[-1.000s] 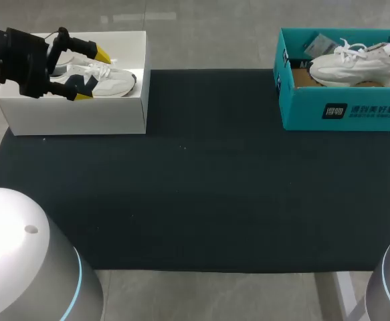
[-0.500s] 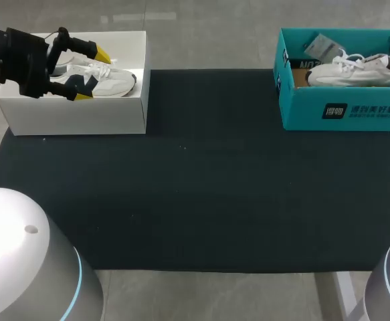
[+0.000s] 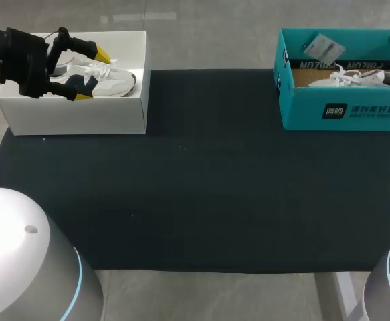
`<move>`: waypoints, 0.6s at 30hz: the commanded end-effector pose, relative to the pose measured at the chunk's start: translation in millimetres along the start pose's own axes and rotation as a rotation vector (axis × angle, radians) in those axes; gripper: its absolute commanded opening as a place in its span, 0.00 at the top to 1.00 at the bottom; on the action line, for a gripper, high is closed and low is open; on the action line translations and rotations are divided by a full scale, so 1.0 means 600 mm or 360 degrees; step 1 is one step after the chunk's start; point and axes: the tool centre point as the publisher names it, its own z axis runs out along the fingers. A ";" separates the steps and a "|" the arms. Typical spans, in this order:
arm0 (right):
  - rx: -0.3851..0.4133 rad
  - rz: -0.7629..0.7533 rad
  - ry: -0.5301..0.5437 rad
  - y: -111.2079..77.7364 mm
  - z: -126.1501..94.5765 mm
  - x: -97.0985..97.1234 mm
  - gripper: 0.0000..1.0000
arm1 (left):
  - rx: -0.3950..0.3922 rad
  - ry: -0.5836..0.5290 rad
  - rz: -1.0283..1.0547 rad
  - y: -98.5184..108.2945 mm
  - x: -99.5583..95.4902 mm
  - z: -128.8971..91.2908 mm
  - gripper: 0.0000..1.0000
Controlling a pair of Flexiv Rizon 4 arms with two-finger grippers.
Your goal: Take the shoe out of the shoebox, open the shoe tongue, remove and reinsert the insole, then place the shoe into the shoebox
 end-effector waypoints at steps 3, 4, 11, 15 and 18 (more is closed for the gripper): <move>0.0038 -0.0013 -0.0001 0.014 0.029 0.009 1.00 | 0.0002 0.0007 0.0000 0.001 -0.001 0.001 0.00; 0.0041 -0.0020 -0.0007 0.013 0.032 0.010 1.00 | 0.0002 0.0007 0.0000 0.001 -0.001 0.001 0.00; 0.0075 -0.0024 -0.0026 0.006 0.057 0.014 1.00 | 0.0002 0.0007 0.0000 0.001 -0.001 0.001 0.00; 0.0088 -0.0016 -0.0014 0.004 0.061 0.013 0.62 | 0.0002 0.0007 0.0000 0.001 -0.001 0.001 0.00; 0.0082 -0.0012 -0.0007 0.002 0.052 0.011 0.13 | 0.0002 0.0007 0.0000 0.001 -0.001 0.001 0.00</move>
